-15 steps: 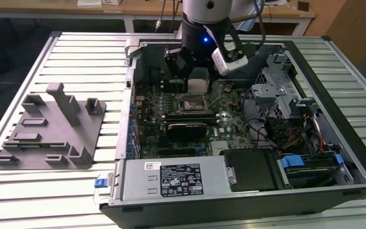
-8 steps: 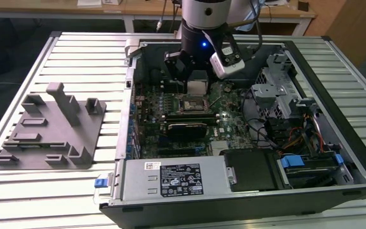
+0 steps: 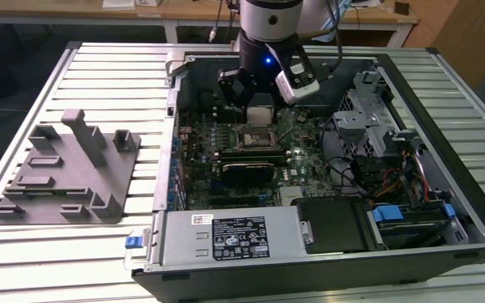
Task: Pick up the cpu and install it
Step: 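Pick up the cpu and move it towards the insertion slot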
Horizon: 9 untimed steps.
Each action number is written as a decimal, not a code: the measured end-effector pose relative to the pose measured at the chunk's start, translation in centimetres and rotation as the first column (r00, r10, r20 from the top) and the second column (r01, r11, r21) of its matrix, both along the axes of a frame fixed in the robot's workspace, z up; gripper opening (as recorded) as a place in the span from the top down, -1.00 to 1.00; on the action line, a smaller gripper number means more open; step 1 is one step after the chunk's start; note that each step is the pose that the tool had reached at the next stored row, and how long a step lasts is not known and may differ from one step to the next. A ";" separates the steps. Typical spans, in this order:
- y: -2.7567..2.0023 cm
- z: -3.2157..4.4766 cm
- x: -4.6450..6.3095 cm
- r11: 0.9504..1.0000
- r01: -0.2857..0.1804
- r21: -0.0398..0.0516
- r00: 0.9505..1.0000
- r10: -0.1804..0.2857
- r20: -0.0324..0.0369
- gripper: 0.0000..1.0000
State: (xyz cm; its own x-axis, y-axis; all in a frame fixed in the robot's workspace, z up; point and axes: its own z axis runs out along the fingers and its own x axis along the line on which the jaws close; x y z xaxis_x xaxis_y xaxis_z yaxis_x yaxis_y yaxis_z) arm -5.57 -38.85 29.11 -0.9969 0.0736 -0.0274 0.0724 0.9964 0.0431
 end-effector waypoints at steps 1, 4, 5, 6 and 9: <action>0.21 -0.16 0.0 1.000 0.000 0.000 1.000 0.000 0.000 -0.09; 0.80 -0.63 0.0 1.000 0.000 0.000 1.000 0.000 0.000 -0.09; 0.99 -0.78 0.1 1.000 0.000 0.000 1.000 0.000 0.000 -0.09; 1.12 -0.91 0.1 1.000 0.000 0.000 1.000 0.000 0.000 -0.09; 1.46 -1.29 0.1 1.000 -0.003 0.000 1.000 0.003 0.000 -0.09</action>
